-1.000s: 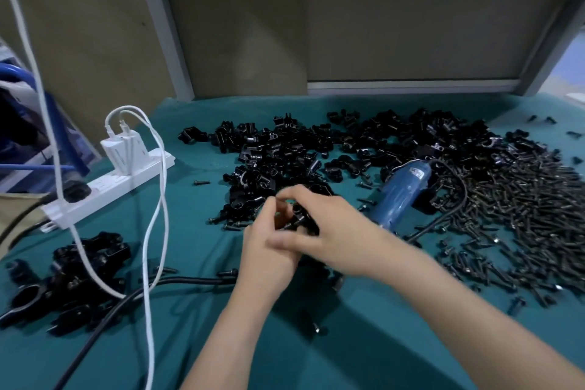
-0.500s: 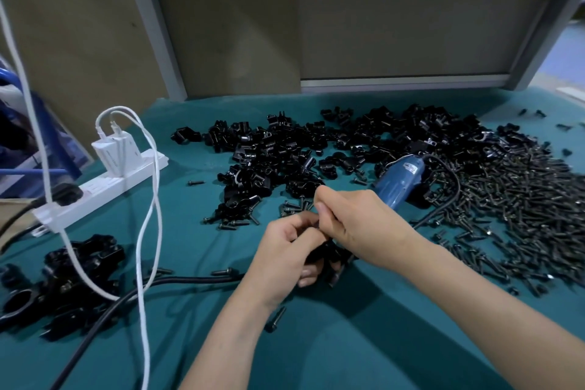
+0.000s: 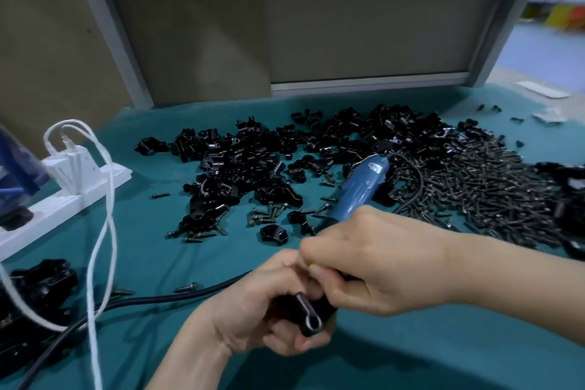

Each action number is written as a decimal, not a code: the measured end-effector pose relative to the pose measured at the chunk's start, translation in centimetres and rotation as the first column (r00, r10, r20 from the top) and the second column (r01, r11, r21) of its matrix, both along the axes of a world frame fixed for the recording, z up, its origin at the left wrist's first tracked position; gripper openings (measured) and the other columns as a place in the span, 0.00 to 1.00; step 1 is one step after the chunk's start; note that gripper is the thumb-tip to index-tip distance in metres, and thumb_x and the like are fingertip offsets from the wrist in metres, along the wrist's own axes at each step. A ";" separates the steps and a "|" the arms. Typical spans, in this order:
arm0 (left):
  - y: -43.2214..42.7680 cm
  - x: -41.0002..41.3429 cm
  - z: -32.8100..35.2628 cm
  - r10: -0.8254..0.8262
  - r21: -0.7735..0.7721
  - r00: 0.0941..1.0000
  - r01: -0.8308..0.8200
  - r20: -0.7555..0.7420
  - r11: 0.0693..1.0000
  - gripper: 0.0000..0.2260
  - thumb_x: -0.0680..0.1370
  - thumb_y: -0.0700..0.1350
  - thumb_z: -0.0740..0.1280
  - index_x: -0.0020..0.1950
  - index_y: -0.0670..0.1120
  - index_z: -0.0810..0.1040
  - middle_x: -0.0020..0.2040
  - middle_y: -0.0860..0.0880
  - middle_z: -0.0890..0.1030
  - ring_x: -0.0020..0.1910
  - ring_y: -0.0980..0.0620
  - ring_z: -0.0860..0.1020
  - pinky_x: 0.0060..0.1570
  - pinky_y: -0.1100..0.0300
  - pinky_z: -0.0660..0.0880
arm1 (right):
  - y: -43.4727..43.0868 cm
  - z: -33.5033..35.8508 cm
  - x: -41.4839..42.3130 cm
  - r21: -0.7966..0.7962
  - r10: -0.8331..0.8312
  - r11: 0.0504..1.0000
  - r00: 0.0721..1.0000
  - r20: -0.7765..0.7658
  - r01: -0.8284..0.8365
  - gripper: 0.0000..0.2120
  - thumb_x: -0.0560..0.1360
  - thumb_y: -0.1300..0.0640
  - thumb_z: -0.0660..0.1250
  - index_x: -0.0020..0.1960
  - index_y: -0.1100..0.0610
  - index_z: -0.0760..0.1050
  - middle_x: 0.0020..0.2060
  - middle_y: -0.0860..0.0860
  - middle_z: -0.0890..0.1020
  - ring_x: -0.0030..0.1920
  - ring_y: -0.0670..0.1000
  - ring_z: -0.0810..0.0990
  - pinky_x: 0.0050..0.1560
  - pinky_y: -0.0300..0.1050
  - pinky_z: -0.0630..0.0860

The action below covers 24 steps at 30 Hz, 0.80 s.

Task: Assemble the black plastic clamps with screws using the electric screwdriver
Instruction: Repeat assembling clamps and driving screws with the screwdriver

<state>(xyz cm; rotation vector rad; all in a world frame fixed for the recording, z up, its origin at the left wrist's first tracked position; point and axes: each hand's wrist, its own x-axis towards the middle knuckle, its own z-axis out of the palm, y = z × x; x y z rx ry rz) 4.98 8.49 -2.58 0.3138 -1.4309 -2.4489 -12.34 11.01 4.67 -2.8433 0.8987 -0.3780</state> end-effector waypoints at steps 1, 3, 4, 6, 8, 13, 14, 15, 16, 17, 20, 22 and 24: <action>-0.1 -0.2 0.2 -0.065 -0.002 0.998 0.065 -0.016 0.998 0.05 0.73 0.43 0.60 0.44 0.46 0.75 0.28 0.53 0.79 0.19 0.64 0.67 0.18 0.72 0.57 | 0.7 0.1 -0.4 -0.016 0.005 1.000 1.000 0.003 -0.005 0.10 0.75 0.58 0.57 0.39 0.61 0.73 0.28 0.54 0.74 0.26 0.56 0.68 0.26 0.43 0.62; -0.3 -0.7 0.3 -0.142 0.043 0.990 0.143 -0.010 0.989 0.08 0.76 0.46 0.63 0.50 0.43 0.76 0.32 0.48 0.82 0.19 0.63 0.70 0.17 0.68 0.59 | 1.6 -0.1 -1.5 -0.078 -0.032 0.996 0.999 0.009 0.032 0.07 0.73 0.59 0.60 0.39 0.60 0.74 0.29 0.54 0.75 0.26 0.57 0.70 0.24 0.44 0.64; -0.4 -1.2 0.2 -0.158 0.094 0.987 0.160 -0.023 0.983 0.09 0.76 0.48 0.65 0.51 0.43 0.78 0.34 0.45 0.83 0.19 0.62 0.71 0.16 0.67 0.60 | 1.8 -0.4 -2.2 -0.100 -0.088 0.991 0.996 0.023 0.090 0.07 0.74 0.59 0.60 0.39 0.59 0.73 0.29 0.53 0.75 0.26 0.58 0.70 0.24 0.46 0.67; -0.2 -3.0 0.3 -0.052 0.187 0.998 0.044 0.037 0.981 0.09 0.72 0.50 0.72 0.48 0.47 0.82 0.34 0.40 0.82 0.18 0.58 0.71 0.16 0.67 0.63 | 1.9 -1.4 -3.8 -0.043 -0.271 0.960 0.957 0.100 0.277 0.07 0.78 0.57 0.61 0.43 0.58 0.71 0.30 0.52 0.75 0.28 0.56 0.70 0.29 0.51 0.70; 0.4 -5.8 0.4 0.221 0.132 0.954 -0.250 0.201 0.959 0.08 0.68 0.50 0.74 0.40 0.46 0.84 0.32 0.39 0.78 0.18 0.54 0.68 0.17 0.66 0.65 | 2.4 -2.6 -5.6 0.184 -0.500 0.865 0.834 0.232 0.467 0.07 0.81 0.53 0.59 0.49 0.57 0.70 0.28 0.48 0.72 0.27 0.49 0.68 0.32 0.46 0.68; 2.6 -14.3 -0.8 0.689 -0.624 0.720 -0.503 0.080 0.598 0.05 0.77 0.41 0.69 0.49 0.51 0.77 0.40 0.56 0.81 0.37 0.62 0.78 0.39 0.70 0.72 | 3.9 -4.7 -9.8 0.515 -0.840 0.542 0.412 0.354 0.664 0.13 0.82 0.49 0.57 0.47 0.57 0.71 0.32 0.51 0.76 0.29 0.47 0.75 0.34 0.42 0.74; 3.2 -15.7 -0.9 0.713 -0.670 0.701 -0.514 0.032 0.535 0.09 0.77 0.40 0.68 0.51 0.52 0.73 0.44 0.58 0.80 0.41 0.69 0.77 0.40 0.76 0.69 | 4.3 -5.1 -10.6 0.576 -0.854 0.521 0.374 0.363 0.630 0.13 0.82 0.48 0.58 0.47 0.57 0.71 0.34 0.52 0.78 0.31 0.51 0.79 0.34 0.46 0.77; 3.6 -16.8 -1.1 0.721 -0.688 0.693 -0.528 -0.009 0.498 0.12 0.77 0.39 0.68 0.53 0.54 0.71 0.48 0.60 0.77 0.44 0.73 0.75 0.41 0.79 0.67 | 4.7 -5.3 -11.3 0.635 -0.860 0.510 0.335 0.385 0.581 0.12 0.81 0.48 0.60 0.48 0.57 0.73 0.34 0.52 0.80 0.32 0.54 0.81 0.32 0.47 0.79; 4.1 -17.9 -1.1 0.713 -0.673 0.700 -0.547 -0.041 0.498 0.15 0.78 0.39 0.67 0.55 0.56 0.69 0.52 0.61 0.76 0.47 0.75 0.74 0.43 0.79 0.67 | 5.1 -5.5 -12.1 0.669 -0.860 0.510 0.295 0.417 0.541 0.10 0.79 0.49 0.64 0.49 0.56 0.74 0.35 0.52 0.81 0.33 0.55 0.83 0.29 0.47 0.80; 4.6 -18.7 -1.2 0.687 -0.636 0.724 -0.557 -0.056 0.535 0.17 0.77 0.41 0.67 0.58 0.60 0.67 0.55 0.61 0.74 0.50 0.75 0.74 0.47 0.77 0.69 | 5.5 -5.7 -13.2 0.681 -0.855 0.514 0.254 0.451 0.521 0.08 0.77 0.50 0.67 0.48 0.55 0.76 0.34 0.50 0.81 0.32 0.53 0.83 0.27 0.45 0.79; 5.8 -20.2 -1.6 0.579 -0.660 0.814 -0.464 -0.054 0.591 0.27 0.73 0.50 0.62 0.63 0.76 0.57 0.68 0.67 0.63 0.66 0.67 0.67 0.62 0.61 0.67 | 5.8 -5.4 -17.7 0.687 -0.829 0.486 0.037 0.557 0.540 0.09 0.76 0.50 0.69 0.42 0.55 0.77 0.33 0.50 0.83 0.28 0.51 0.81 0.27 0.46 0.79; 6.1 -20.2 -1.9 0.568 -0.720 0.822 -0.418 -0.041 0.554 0.29 0.74 0.51 0.62 0.61 0.82 0.53 0.67 0.74 0.58 0.68 0.68 0.62 0.64 0.57 0.64 | 5.4 -4.9 -22.3 0.522 -0.766 0.349 -0.084 0.637 0.779 0.14 0.75 0.43 0.67 0.41 0.53 0.76 0.35 0.52 0.84 0.29 0.50 0.81 0.30 0.47 0.78; 6.1 -19.6 -2.7 0.600 -0.726 0.800 -0.412 0.001 0.550 0.31 0.79 0.47 0.63 0.59 0.83 0.52 0.64 0.76 0.58 0.66 0.70 0.63 0.64 0.57 0.65 | 4.8 -4.3 -27.7 0.267 -0.732 0.047 -0.149 0.665 0.963 0.17 0.75 0.39 0.64 0.41 0.53 0.74 0.35 0.50 0.82 0.34 0.52 0.79 0.34 0.45 0.71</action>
